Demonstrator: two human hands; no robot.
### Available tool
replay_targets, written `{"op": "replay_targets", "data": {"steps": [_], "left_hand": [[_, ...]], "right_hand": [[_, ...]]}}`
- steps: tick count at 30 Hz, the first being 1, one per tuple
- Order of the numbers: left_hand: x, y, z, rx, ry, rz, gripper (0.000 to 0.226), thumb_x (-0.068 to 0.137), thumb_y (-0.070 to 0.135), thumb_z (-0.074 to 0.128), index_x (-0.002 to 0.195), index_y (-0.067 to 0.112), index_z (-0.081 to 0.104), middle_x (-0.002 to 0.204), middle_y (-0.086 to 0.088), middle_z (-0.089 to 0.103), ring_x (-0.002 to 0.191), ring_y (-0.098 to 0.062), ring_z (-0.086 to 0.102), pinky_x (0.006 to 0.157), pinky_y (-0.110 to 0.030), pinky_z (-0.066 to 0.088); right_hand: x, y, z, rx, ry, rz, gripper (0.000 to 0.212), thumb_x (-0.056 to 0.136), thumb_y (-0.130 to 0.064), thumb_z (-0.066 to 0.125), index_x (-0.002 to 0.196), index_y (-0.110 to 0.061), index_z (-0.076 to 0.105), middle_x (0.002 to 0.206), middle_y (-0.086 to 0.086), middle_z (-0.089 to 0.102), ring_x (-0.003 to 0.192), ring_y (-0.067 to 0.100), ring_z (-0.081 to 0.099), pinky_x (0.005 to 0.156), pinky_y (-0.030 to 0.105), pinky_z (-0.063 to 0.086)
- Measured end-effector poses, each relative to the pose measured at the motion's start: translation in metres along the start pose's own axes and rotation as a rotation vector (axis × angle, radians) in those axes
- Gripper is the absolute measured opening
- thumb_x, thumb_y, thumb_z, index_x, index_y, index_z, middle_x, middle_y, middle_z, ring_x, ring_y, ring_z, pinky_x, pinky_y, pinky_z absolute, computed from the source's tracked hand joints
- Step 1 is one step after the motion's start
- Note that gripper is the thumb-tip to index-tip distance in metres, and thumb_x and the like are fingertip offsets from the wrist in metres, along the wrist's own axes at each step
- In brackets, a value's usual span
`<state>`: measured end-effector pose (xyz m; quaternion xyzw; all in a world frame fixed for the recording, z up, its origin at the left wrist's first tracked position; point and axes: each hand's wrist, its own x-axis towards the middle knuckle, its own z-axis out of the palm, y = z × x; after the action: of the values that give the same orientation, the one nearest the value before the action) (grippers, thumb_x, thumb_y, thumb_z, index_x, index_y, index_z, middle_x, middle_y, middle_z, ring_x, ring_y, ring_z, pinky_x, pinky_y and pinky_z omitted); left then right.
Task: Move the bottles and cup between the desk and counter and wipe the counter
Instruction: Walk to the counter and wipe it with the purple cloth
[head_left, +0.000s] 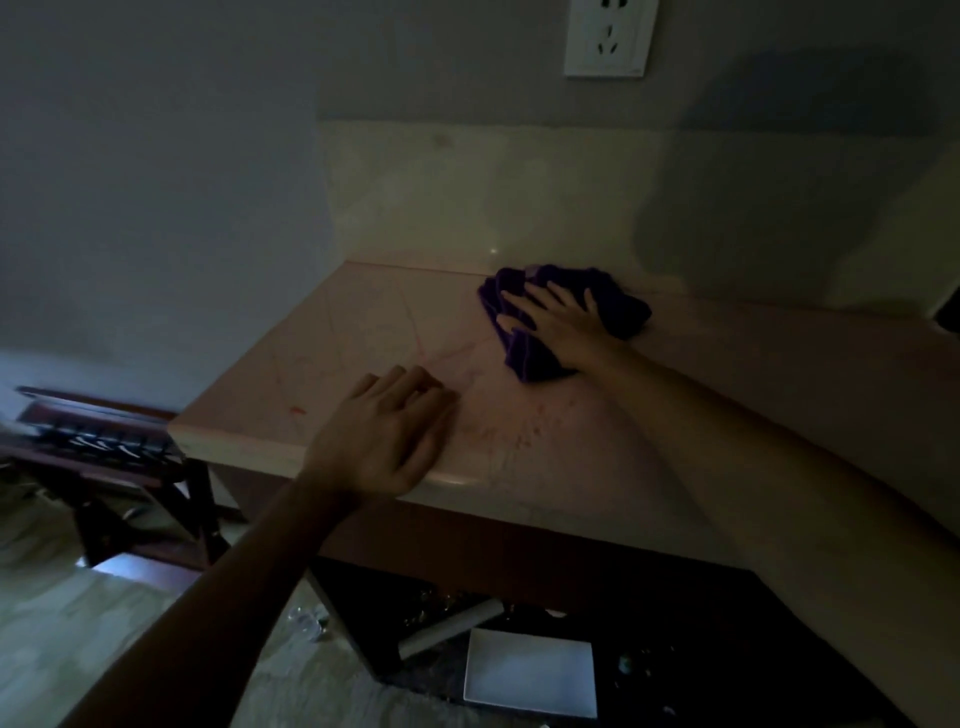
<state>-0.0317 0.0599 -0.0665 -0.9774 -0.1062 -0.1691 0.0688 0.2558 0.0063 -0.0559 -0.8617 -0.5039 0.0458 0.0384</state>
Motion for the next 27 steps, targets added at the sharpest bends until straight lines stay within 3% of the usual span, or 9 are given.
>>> {"op": "replay_targets", "data": {"steps": [6, 11, 15, 22, 27], "left_hand": [[-0.011, 0.002, -0.008, -0.038, -0.001, -0.055, 0.042, 0.097, 0.045, 0.039, 0.122, 0.017, 0.057, 0.114, 0.000, 0.057, 0.094, -0.021, 0.055, 0.078, -0.036, 0.040], [-0.041, -0.055, -0.024, -0.027, 0.003, -0.017, 0.048, 0.095, 0.051, 0.037, 0.124, 0.019, 0.058, 0.121, 0.000, 0.057, 0.100, -0.020, 0.057, 0.080, -0.034, 0.040], [-0.033, -0.100, -0.025, 0.009, -0.033, -0.022, 0.053, 0.095, 0.054, 0.032, 0.124, 0.020, 0.060, 0.122, -0.001, 0.059, 0.099, -0.019, 0.059, 0.080, -0.033, 0.041], [-0.034, -0.118, -0.007, -0.030, 0.026, 0.058, 0.036, 0.099, 0.040, 0.037, 0.117, 0.022, 0.062, 0.117, 0.002, 0.060, 0.095, -0.019, 0.058, 0.079, -0.037, 0.043], [-0.034, -0.119, -0.008, -0.068, 0.045, 0.068, 0.035, 0.099, 0.038, 0.036, 0.117, 0.025, 0.063, 0.115, 0.002, 0.060, 0.095, -0.015, 0.056, 0.079, -0.033, 0.041]], "right_hand": [[-0.131, -0.044, 0.014, -0.010, 0.073, -0.171, 0.056, 0.096, -0.061, 0.017, 0.150, -0.046, 0.012, 0.163, -0.012, 0.010, 0.151, 0.016, 0.002, 0.119, 0.056, -0.001], [-0.186, -0.075, 0.021, 0.035, 0.095, -0.198, 0.056, 0.093, -0.064, 0.004, 0.148, -0.051, 0.008, 0.161, -0.023, 0.003, 0.149, 0.006, -0.005, 0.120, 0.051, -0.006], [-0.133, -0.083, 0.012, 0.022, 0.063, -0.167, 0.058, 0.091, -0.067, 0.004, 0.147, -0.052, 0.010, 0.161, -0.020, 0.005, 0.149, 0.007, -0.003, 0.120, 0.050, -0.005], [0.058, -0.093, 0.004, 0.040, -0.008, -0.007, 0.054, 0.096, -0.062, 0.019, 0.149, -0.048, 0.015, 0.163, -0.011, 0.008, 0.151, 0.014, 0.000, 0.120, 0.051, -0.004], [0.051, -0.115, 0.007, 0.022, -0.004, 0.047, 0.053, 0.098, -0.058, 0.018, 0.149, -0.046, 0.014, 0.163, -0.013, 0.006, 0.151, 0.014, 0.000, 0.120, 0.052, -0.004]]}}
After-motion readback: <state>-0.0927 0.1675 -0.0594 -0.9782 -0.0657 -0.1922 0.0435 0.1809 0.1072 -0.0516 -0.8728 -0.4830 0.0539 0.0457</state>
